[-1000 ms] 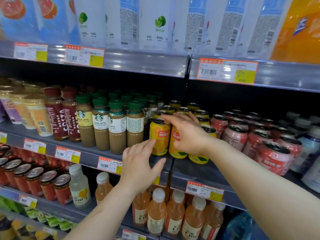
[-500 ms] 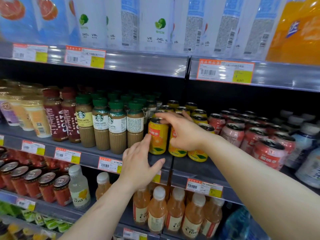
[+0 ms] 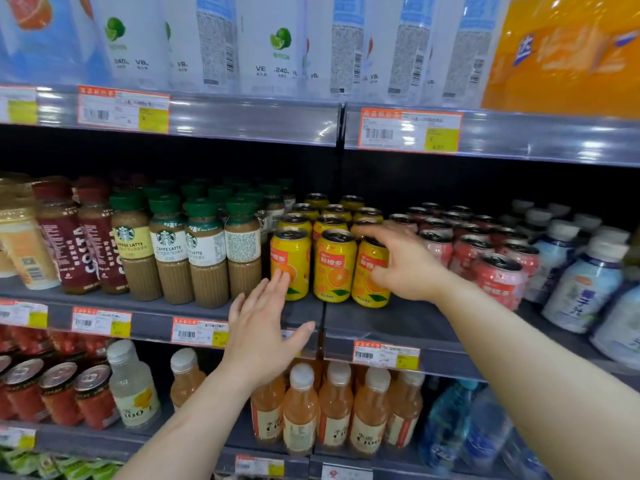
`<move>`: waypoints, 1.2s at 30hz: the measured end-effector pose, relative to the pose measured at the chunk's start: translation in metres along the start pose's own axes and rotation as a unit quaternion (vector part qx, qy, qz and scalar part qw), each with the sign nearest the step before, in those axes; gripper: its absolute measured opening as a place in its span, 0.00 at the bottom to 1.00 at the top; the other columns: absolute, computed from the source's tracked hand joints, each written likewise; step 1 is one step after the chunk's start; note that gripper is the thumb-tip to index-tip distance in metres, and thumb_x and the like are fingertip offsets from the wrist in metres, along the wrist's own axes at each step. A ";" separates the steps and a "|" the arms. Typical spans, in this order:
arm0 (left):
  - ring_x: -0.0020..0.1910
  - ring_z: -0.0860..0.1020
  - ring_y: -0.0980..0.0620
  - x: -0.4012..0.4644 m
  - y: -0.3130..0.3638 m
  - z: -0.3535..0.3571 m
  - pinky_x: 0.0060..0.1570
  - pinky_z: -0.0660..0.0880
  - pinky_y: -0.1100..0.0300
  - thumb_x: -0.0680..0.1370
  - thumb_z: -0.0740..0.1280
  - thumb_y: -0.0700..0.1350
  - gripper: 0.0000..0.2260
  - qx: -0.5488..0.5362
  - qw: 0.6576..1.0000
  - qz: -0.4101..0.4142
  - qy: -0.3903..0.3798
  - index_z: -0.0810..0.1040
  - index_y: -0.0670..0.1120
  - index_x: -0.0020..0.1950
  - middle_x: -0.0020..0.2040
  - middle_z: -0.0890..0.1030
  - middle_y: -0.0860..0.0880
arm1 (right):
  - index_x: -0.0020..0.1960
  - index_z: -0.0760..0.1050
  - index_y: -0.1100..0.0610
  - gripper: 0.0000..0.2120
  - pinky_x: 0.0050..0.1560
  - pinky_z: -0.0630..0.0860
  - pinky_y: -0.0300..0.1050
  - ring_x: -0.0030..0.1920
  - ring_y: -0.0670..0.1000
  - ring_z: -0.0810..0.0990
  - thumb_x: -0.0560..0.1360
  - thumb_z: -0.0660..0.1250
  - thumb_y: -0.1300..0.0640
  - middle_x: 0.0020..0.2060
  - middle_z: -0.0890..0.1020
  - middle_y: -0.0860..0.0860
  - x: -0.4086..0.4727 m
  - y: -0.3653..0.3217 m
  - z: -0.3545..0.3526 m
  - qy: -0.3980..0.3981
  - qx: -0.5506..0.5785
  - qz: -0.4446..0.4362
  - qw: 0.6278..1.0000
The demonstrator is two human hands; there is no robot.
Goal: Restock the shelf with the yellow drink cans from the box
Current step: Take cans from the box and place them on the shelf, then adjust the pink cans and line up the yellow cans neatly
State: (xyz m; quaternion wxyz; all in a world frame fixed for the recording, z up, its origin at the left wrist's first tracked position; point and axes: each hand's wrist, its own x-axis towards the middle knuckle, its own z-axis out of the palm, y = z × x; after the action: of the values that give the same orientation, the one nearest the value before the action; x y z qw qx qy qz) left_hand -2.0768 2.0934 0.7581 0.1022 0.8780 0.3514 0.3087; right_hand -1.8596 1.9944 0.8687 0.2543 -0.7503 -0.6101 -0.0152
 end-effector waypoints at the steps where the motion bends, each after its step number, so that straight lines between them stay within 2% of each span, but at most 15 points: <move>1: 0.77 0.49 0.56 0.000 0.000 0.001 0.75 0.45 0.50 0.72 0.51 0.69 0.38 0.002 1.000 0.000 0.001 0.44 0.57 0.78 0.78 0.46 0.60 | 0.73 0.63 0.44 0.35 0.75 0.55 0.55 0.75 0.54 0.56 0.68 0.67 0.60 0.73 0.65 0.50 -0.005 0.003 0.003 0.010 0.002 0.001 1.000; 4: 0.77 0.51 0.55 -0.001 -0.001 0.004 0.74 0.46 0.49 0.71 0.50 0.70 0.38 0.006 1.000 0.003 0.014 0.49 0.56 0.78 0.78 0.50 0.58 | 0.73 0.63 0.45 0.36 0.75 0.53 0.55 0.75 0.54 0.57 0.67 0.68 0.59 0.73 0.65 0.49 -0.020 0.009 0.011 0.051 0.010 0.000 0.999; 9: 0.76 0.56 0.47 -0.005 0.020 0.012 0.73 0.50 0.44 0.74 0.60 0.62 0.32 -0.029 0.993 -0.035 0.111 0.63 0.50 0.75 0.77 0.60 0.50 | 0.73 0.62 0.46 0.37 0.74 0.56 0.57 0.75 0.53 0.53 0.66 0.66 0.58 0.75 0.61 0.50 -0.056 0.011 0.023 0.105 0.043 0.025 0.993; 11: 0.76 0.56 0.45 -0.010 0.034 0.018 0.73 0.50 0.43 0.74 0.60 0.61 0.31 -0.025 0.990 -0.048 0.132 0.65 0.49 0.74 0.77 0.61 0.48 | 0.74 0.59 0.44 0.38 0.73 0.57 0.57 0.76 0.51 0.51 0.66 0.65 0.56 0.76 0.57 0.48 -0.071 0.013 0.026 0.124 0.050 0.033 0.990; 14: 0.77 0.54 0.45 -0.016 0.054 0.028 0.74 0.48 0.42 0.75 0.58 0.62 0.31 -0.019 0.989 -0.066 0.130 0.63 0.49 0.74 0.78 0.59 0.47 | 0.76 0.56 0.45 0.37 0.75 0.51 0.54 0.77 0.51 0.48 0.69 0.65 0.53 0.77 0.54 0.49 -0.092 0.021 0.026 0.094 0.012 0.037 0.995; 18: 0.78 0.49 0.45 -0.028 0.094 0.040 0.74 0.44 0.42 0.76 0.56 0.63 0.32 -0.010 0.992 -0.078 0.095 0.59 0.50 0.76 0.79 0.55 0.47 | 0.77 0.53 0.46 0.34 0.76 0.47 0.55 0.77 0.52 0.44 0.75 0.64 0.47 0.78 0.52 0.49 -0.129 0.041 0.024 0.038 -0.050 0.045 0.997; 22: 0.78 0.46 0.46 -0.052 0.157 0.057 0.74 0.42 0.43 0.77 0.60 0.62 0.32 -0.001 0.995 -0.083 0.054 0.57 0.51 0.77 0.80 0.51 0.48 | 0.77 0.52 0.46 0.33 0.76 0.47 0.54 0.77 0.53 0.46 0.77 0.62 0.44 0.78 0.53 0.51 -0.192 0.079 0.012 -0.002 -0.066 0.065 0.996; 27: 0.78 0.42 0.47 -0.111 0.246 0.092 0.74 0.41 0.44 0.77 0.57 0.65 0.33 0.033 0.996 -0.086 -0.022 0.52 0.55 0.78 0.80 0.44 0.50 | 0.77 0.53 0.46 0.32 0.76 0.49 0.55 0.77 0.54 0.47 0.78 0.60 0.41 0.78 0.54 0.50 -0.290 0.147 -0.020 -0.026 -0.081 0.103 0.991; 32: 0.78 0.39 0.46 -0.176 0.325 0.133 0.74 0.39 0.42 0.77 0.52 0.67 0.33 0.063 0.991 -0.072 -0.097 0.48 0.57 0.78 0.80 0.42 0.50 | 0.78 0.47 0.42 0.32 0.75 0.41 0.56 0.77 0.54 0.39 0.78 0.54 0.37 0.78 0.44 0.48 -0.389 0.206 -0.041 -0.068 -0.116 0.163 0.977; 36: 0.78 0.39 0.45 -0.216 0.363 0.164 0.74 0.40 0.42 0.77 0.51 0.67 0.32 0.074 0.985 -0.061 -0.144 0.47 0.58 0.78 0.80 0.41 0.50 | 0.77 0.48 0.42 0.31 0.75 0.42 0.56 0.77 0.55 0.42 0.78 0.55 0.38 0.78 0.48 0.50 -0.440 0.242 -0.046 -0.069 -0.101 0.197 0.973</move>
State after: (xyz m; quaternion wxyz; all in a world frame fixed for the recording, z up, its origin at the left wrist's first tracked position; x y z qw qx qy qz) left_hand -1.8962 1.6872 0.6711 0.1054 0.8955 0.4073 0.1453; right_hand -1.7351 1.5456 0.6745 0.1324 -0.8766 -0.4620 0.0259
